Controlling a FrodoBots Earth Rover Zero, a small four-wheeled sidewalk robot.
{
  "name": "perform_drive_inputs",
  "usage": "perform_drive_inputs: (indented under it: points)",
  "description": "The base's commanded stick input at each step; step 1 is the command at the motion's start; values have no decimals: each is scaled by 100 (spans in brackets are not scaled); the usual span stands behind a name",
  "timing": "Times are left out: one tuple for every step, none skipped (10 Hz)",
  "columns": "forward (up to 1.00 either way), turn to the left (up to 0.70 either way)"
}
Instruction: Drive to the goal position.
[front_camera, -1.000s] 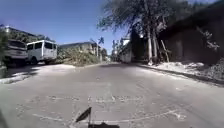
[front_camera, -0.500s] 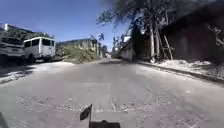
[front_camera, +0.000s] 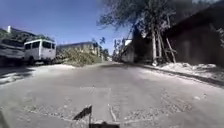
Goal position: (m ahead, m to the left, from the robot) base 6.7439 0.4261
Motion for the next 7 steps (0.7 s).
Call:
perform_drive_inputs:
  points:
    - [70, 12]
    - [70, 11]
    - [70, 10]
    - [70, 10]
    - [70, 10]
    - [70, 10]
    - [70, 9]
